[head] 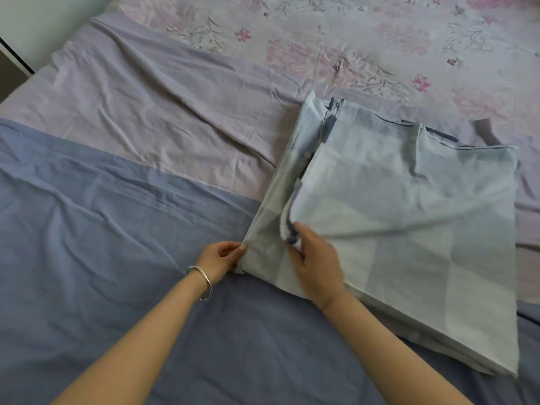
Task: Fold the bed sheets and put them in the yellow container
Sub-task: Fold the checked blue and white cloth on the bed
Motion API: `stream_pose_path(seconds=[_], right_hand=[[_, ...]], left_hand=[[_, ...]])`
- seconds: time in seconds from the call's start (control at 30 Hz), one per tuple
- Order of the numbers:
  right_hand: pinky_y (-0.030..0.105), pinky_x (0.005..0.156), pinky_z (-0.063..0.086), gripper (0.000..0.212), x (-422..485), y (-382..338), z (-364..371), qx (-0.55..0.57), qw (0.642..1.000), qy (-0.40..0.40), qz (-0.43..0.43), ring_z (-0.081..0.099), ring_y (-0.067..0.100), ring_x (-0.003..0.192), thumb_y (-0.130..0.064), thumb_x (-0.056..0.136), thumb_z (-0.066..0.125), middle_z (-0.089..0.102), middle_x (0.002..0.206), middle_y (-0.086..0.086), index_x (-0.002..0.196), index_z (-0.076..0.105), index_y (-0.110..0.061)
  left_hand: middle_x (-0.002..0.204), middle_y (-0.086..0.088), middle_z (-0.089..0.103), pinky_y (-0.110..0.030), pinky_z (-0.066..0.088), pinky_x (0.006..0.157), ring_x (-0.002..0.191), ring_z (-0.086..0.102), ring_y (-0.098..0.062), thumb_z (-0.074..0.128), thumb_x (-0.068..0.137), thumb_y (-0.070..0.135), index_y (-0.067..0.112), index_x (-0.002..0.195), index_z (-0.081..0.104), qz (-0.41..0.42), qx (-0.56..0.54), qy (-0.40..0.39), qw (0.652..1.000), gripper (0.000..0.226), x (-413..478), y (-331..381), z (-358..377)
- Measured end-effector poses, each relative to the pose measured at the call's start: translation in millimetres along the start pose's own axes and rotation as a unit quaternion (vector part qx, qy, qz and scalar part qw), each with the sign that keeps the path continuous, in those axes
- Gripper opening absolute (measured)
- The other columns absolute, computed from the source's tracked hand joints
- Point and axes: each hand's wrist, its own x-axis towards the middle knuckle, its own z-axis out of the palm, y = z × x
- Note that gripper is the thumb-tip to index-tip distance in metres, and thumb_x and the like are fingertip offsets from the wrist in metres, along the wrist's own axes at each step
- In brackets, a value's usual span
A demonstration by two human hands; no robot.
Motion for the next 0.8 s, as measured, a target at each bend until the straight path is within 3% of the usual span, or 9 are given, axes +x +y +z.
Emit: stream_pose_path(seconds=[0.07,0.13,0.17,0.3,0.43,0.53,0.67,0.77,0.8], right_hand=[[0.030,0.049,0.038,0.018,-3,0,22,-0.042,0.990,-0.127,-0.036,0.063,0.031,0.067,-0.027,0.083,0.051,0.068,0.089,0.008,0.100,0.050,-0.026],[0.034,0.058,0.035,0.018,-13,4,46,-0.100,0.949,-0.299,0.002,0.062,0.035,0.085,-0.030,0.094,0.046,0.062,0.110,0.009,0.111,0.049,-0.024],[0.035,0.060,0.033,0.022,-19,7,55,-0.122,0.932,-0.339,0.026,0.059,0.036,0.092,-0.031,0.097,0.043,0.058,0.117,0.008,0.115,0.049,-0.019],[0.033,0.062,0.034,0.027,-42,23,62,-0.060,0.956,-0.280,0.066,0.057,0.028,0.089,-0.038,0.094,0.049,0.057,0.104,0.004,0.108,0.054,-0.015],[0.025,0.080,0.043,0.039,-64,40,41,-0.008,0.965,-0.253,0.071,0.056,0.016,0.095,-0.044,0.083,0.057,0.058,0.109,-0.005,0.115,0.058,-0.021],[0.023,0.087,0.045,0.036,-70,50,25,0.022,0.970,-0.211,0.117,0.054,0.008,0.097,-0.032,0.080,0.070,0.054,0.107,-0.013,0.113,0.059,-0.021],[0.007,0.082,0.039,0.038,-69,52,16,0.069,0.965,-0.187,0.172,0.050,-0.002,0.089,-0.028,0.078,0.075,0.049,0.104,-0.019,0.112,0.059,-0.022],[0.004,0.078,0.038,0.042,-66,51,17,0.066,0.964,-0.185,0.180,0.050,-0.002,0.087,-0.032,0.074,0.078,0.051,0.104,-0.016,0.110,0.059,-0.023],[0.008,0.079,0.038,0.044,-66,51,19,0.043,0.966,-0.192,0.167,0.049,-0.001,0.087,-0.036,0.072,0.078,0.051,0.104,-0.015,0.109,0.059,-0.022]], left_hand=[[0.069,0.001,0.061,-0.010,0.043,0.047,0.052,0.055,0.001,0.058,0.090,0.009,0.011,0.089,0.062,-0.004,-0.022,0.008,1.000,0.004,0,1,0],[0.074,-0.001,0.061,-0.013,0.046,0.053,0.064,0.056,-0.010,0.060,0.089,0.008,0.016,0.083,0.059,0.037,-0.015,0.067,0.997,0.010,1,1,1],[0.075,0.000,0.062,-0.016,0.047,0.058,0.069,0.056,-0.013,0.061,0.089,0.011,0.019,0.079,0.059,0.059,0.007,0.090,0.994,0.013,2,0,1],[0.077,0.001,0.067,-0.031,0.051,0.074,0.073,0.061,-0.015,0.051,0.094,0.036,0.020,0.082,0.067,0.057,0.115,0.028,0.991,0.025,-1,2,6],[0.085,0.003,0.063,-0.035,0.055,0.073,0.072,0.062,-0.016,0.065,0.085,0.036,0.017,0.099,0.052,0.026,0.164,0.005,0.986,0.028,0,10,15],[0.091,-0.001,0.061,-0.036,0.051,0.083,0.085,0.061,-0.023,0.068,0.081,0.039,0.016,0.099,0.050,0.008,0.242,-0.010,0.970,0.034,3,16,22],[0.085,0.000,0.054,-0.033,0.049,0.078,0.078,0.056,-0.022,0.068,0.084,0.030,0.012,0.101,0.046,-0.008,0.181,0.051,0.982,0.034,5,22,26],[0.081,-0.005,0.056,-0.037,0.052,0.078,0.081,0.059,-0.028,0.049,0.093,0.044,0.011,0.085,0.048,-0.067,0.170,0.067,0.981,0.034,5,26,17],[0.079,-0.008,0.057,-0.038,0.054,0.070,0.073,0.060,-0.028,0.040,0.096,0.047,0.009,0.080,0.049,-0.092,0.141,0.064,0.984,0.041,1,28,12]])
